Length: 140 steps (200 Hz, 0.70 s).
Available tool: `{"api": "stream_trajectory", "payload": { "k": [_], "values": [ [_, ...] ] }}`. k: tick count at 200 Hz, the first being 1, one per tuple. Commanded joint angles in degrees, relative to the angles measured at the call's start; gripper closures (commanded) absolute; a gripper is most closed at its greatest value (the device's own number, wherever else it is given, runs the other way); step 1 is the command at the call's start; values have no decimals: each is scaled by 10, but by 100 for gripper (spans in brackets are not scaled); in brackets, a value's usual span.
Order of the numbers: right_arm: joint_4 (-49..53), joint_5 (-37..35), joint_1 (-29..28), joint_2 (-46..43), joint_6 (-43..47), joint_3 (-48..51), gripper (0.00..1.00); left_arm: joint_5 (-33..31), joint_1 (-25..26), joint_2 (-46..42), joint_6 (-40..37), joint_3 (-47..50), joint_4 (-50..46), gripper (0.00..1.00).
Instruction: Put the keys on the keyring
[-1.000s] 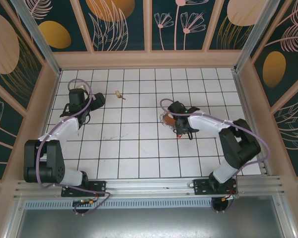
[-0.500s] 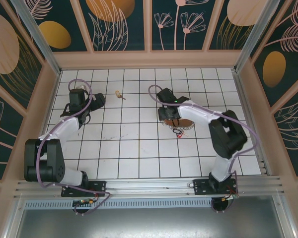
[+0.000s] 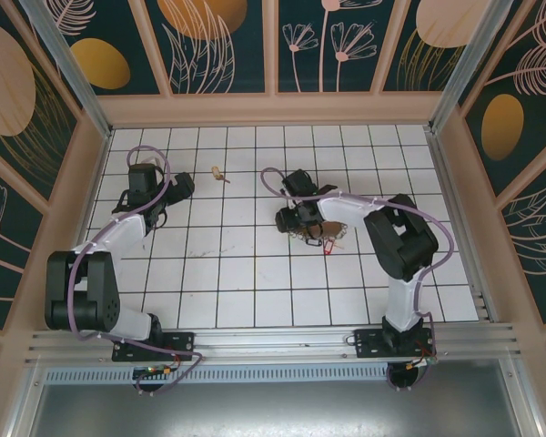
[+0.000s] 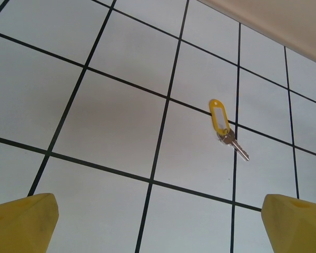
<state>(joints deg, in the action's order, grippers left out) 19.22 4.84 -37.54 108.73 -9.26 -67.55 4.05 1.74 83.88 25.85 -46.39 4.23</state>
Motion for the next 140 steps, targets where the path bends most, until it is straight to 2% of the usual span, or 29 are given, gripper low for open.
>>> {"api": "stream_trajectory", "payload": {
  "k": [1, 33, 76, 103, 140],
  "values": [
    [35, 80, -42, -26, 57, 55, 42, 6, 2, 8, 8, -6, -3, 1],
    [78, 66, -83, -91, 96, 97, 42, 9, 2, 10, 10, -5, -2, 1],
    [116, -54, -85, -183, -1, 106, 43, 18, 2, 18, 14, -6, -1, 1],
    [115, -15, -97, -211, -62, 133, 55, 20, 3, 17, 13, -5, 2, 1],
    [150, -25, -146, -201, -134, 143, 67, 13, 3, 10, 9, -4, 2, 1]
  ]
}}
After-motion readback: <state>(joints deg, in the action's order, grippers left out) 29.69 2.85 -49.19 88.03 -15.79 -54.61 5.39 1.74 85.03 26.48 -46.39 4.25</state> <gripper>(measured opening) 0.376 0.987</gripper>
